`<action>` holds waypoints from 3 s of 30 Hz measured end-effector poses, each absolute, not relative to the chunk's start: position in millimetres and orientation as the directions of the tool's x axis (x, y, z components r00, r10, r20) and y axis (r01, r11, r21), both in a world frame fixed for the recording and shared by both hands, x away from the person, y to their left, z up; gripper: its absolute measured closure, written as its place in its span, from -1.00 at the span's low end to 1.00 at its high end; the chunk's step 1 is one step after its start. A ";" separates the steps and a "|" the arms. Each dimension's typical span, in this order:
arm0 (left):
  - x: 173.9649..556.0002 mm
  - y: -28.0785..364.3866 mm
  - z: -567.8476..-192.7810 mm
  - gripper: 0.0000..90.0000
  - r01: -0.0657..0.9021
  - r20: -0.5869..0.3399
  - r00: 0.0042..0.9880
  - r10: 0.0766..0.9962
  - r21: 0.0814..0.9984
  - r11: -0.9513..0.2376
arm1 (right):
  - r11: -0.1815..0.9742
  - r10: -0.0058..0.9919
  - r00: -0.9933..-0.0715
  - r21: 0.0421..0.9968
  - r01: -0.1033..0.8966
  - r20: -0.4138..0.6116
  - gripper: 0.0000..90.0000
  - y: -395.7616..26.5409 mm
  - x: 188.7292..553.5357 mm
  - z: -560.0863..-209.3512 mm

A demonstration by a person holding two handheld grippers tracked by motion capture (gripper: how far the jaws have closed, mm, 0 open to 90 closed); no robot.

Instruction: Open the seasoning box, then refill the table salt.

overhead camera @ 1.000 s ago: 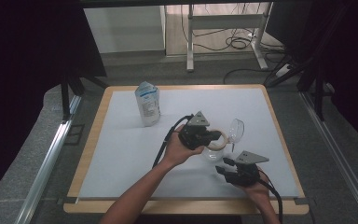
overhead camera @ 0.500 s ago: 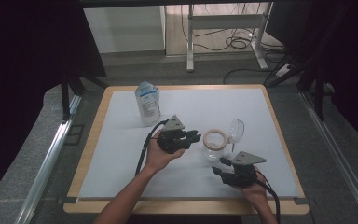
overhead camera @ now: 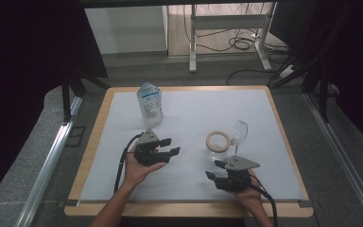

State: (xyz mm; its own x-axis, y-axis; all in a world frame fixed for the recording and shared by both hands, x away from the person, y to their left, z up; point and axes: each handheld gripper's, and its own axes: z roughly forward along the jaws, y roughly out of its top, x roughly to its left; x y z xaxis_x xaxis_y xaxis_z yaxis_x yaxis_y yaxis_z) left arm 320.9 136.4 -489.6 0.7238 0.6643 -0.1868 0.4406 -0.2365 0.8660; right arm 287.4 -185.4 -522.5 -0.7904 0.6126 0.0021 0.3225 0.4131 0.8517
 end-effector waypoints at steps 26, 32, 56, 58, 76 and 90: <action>320.3 179.4 -505.7 0.00 0.511 -0.215 0.647 0.731 0.834 -0.208 | 0.412 0.588 -0.809 0.866 0.283 -0.016 -0.04 -159.0 288.4 -523.0; 330.4 196.2 -505.2 0.02 0.525 -0.213 0.597 0.773 0.832 -0.177 | 0.418 0.580 -0.815 0.862 0.287 -0.010 -0.04 -153.8 287.8 -525.6; 418.0 232.4 -477.8 0.04 0.502 -0.150 0.474 0.868 0.856 -0.126 | 0.447 0.559 -0.829 0.848 0.284 -0.017 -0.05 -143.4 285.8 -531.5; 425.0 232.2 -476.4 0.05 0.495 -0.154 0.471 0.869 0.861 -0.116 | 0.447 0.557 -0.830 0.848 0.285 -0.016 -0.05 -142.9 285.6 -532.3; 472.6 228.4 -467.1 0.24 0.492 -0.222 0.490 0.843 0.868 -0.058 | 0.460 0.549 -0.835 0.843 0.278 -0.024 -0.07 -141.3 283.4 -532.8; 473.5 217.7 -468.2 0.98 0.437 -0.174 0.563 0.808 0.892 -0.112 | 0.460 0.553 -0.833 0.842 0.280 -0.026 -0.07 -141.3 283.5 -532.9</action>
